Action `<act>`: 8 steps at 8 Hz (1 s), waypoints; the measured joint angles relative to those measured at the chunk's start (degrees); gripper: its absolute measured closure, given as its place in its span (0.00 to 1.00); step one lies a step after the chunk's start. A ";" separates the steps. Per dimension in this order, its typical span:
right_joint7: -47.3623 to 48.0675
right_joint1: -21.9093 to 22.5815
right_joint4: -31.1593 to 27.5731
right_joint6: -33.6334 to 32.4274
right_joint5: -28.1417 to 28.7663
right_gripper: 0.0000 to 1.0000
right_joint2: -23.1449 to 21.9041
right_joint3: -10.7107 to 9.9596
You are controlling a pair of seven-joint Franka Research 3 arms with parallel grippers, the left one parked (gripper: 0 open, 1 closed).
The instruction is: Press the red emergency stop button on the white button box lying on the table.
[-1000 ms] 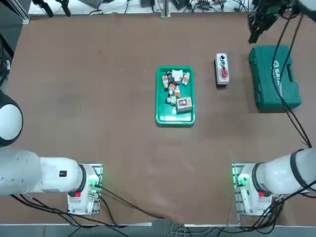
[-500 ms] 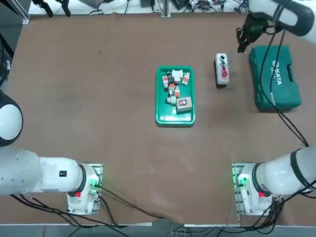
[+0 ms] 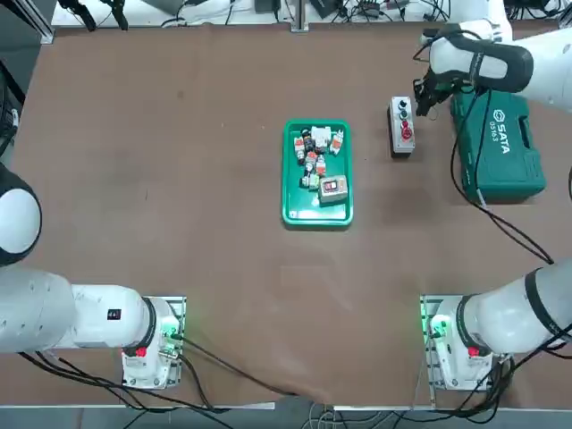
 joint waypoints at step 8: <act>4.80 2.89 -4.01 6.83 0.00 0.98 2.13 -0.12</act>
